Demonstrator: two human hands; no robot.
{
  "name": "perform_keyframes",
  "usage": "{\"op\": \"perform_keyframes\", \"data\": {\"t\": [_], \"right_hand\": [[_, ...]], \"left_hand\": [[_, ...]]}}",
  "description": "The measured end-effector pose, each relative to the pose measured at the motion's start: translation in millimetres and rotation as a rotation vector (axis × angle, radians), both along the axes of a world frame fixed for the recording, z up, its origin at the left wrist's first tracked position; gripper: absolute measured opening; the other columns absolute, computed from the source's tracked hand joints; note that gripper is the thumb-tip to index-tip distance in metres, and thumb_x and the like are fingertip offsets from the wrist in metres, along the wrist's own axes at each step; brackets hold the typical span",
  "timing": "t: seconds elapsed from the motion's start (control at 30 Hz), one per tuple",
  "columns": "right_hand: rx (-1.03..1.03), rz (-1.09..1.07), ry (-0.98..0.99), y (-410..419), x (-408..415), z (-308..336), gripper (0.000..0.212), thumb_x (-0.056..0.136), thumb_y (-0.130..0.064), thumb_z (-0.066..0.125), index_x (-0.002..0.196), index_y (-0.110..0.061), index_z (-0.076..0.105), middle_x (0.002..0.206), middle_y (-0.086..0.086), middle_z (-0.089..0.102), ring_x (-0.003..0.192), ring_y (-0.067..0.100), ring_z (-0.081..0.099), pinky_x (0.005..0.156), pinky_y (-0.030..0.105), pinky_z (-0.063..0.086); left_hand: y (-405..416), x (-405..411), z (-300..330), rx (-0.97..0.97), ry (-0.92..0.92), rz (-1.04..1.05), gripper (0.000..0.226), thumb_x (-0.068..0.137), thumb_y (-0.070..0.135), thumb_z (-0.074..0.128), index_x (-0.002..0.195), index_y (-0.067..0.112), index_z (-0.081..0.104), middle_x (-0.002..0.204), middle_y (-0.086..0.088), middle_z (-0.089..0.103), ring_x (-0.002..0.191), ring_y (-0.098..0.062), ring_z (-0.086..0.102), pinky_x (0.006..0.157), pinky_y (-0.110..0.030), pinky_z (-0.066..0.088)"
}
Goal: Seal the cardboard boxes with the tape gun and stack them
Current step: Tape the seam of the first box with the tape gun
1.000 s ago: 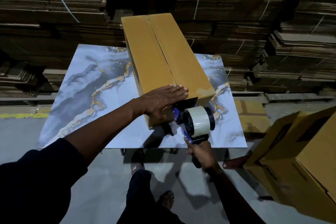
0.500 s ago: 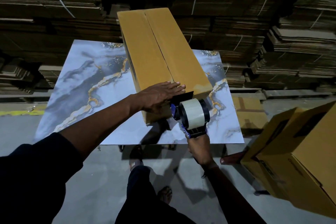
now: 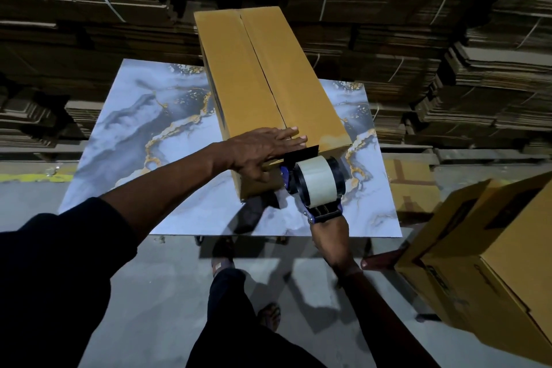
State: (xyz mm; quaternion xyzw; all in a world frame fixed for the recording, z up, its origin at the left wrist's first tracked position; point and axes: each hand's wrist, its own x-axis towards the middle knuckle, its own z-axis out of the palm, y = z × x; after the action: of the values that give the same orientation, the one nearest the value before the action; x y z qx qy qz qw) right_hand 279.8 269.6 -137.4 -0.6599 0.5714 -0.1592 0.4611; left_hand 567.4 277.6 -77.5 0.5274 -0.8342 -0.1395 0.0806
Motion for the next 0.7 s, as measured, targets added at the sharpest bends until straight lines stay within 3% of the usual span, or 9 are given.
{"op": "perform_keyframes", "data": {"t": [0.1, 0.23, 0.33, 0.4, 0.47, 0.57, 0.7], "right_hand": [[0.005, -0.016, -0.055, 3, 2, -6, 0.026, 0.090, 0.002, 0.069, 0.090, -0.022, 0.059, 0.085, 0.003, 0.063, 0.077, 0.024, 0.053, 0.069, 0.026, 0.038], [0.025, -0.004, -0.090, 8, -2, -17, 0.026, 0.090, -0.007, 0.076, 0.092, -0.031, 0.067, 0.083, -0.006, 0.065, 0.068, 0.011, 0.055, 0.073, 0.030, 0.044], [-0.001, 0.037, -0.078, 13, -13, -17, 0.022, 0.092, -0.002, 0.071, 0.113, -0.008, 0.072, 0.104, 0.013, 0.074, 0.096, 0.029, 0.069, 0.084, 0.026, 0.046], [0.057, 0.091, -0.075, 17, -22, -18, 0.016, 0.095, -0.003, 0.066, 0.107, -0.013, 0.068, 0.113, 0.024, 0.072, 0.109, 0.039, 0.068, 0.084, 0.026, 0.047], [0.034, 0.069, -0.103, 21, -24, -20, 0.019, 0.092, -0.008, 0.070, 0.108, -0.017, 0.067, 0.118, 0.017, 0.074, 0.113, 0.037, 0.069, 0.088, 0.026, 0.053], [-0.010, 0.018, -0.161, 18, -32, -59, 0.038, 0.086, -0.023, 0.077, 0.122, -0.017, 0.071, 0.118, 0.003, 0.077, 0.109, 0.030, 0.073, 0.094, 0.054, 0.059], [-0.023, 0.002, -0.236, 22, -30, -53, 0.036, 0.085, -0.013, 0.076, 0.121, -0.016, 0.072, 0.119, 0.003, 0.077, 0.114, 0.028, 0.072, 0.101, 0.051, 0.056]], "left_hand": [[2, 2, -3, 0.053, -0.014, 0.010, 0.106, 0.076, 0.041, 0.064, 0.166, 0.021, 0.012, 0.174, 0.002, 0.003, 0.161, -0.018, -0.004, 0.130, -0.047, 0.007], [-1, 3, -8, 0.017, -0.045, 0.029, 0.100, 0.082, 0.042, 0.065, 0.166, 0.020, 0.015, 0.174, 0.001, 0.007, 0.161, -0.017, -0.001, 0.130, -0.048, 0.008], [-3, 4, -12, 0.023, -0.043, 0.030, 0.101, 0.083, 0.044, 0.067, 0.166, 0.020, 0.015, 0.174, 0.003, 0.006, 0.161, -0.017, -0.001, 0.130, -0.046, 0.008], [-5, 4, -14, 0.025, -0.042, 0.033, 0.102, 0.083, 0.042, 0.071, 0.166, 0.021, 0.015, 0.174, 0.003, 0.005, 0.161, -0.017, -0.001, 0.130, -0.046, 0.008], [-5, 5, -17, 0.018, -0.039, 0.034, 0.103, 0.084, 0.040, 0.074, 0.166, 0.021, 0.015, 0.174, 0.004, 0.005, 0.161, -0.017, -0.001, 0.130, -0.047, 0.009], [-6, 7, -18, 0.017, -0.036, 0.040, 0.103, 0.083, 0.041, 0.072, 0.166, 0.021, 0.015, 0.174, 0.004, 0.005, 0.161, -0.016, -0.002, 0.130, -0.046, 0.008], [-6, 6, -19, 0.027, -0.051, 0.043, 0.103, 0.081, 0.044, 0.067, 0.166, 0.022, 0.013, 0.174, 0.003, 0.004, 0.161, -0.016, -0.003, 0.129, -0.048, 0.009]]}}
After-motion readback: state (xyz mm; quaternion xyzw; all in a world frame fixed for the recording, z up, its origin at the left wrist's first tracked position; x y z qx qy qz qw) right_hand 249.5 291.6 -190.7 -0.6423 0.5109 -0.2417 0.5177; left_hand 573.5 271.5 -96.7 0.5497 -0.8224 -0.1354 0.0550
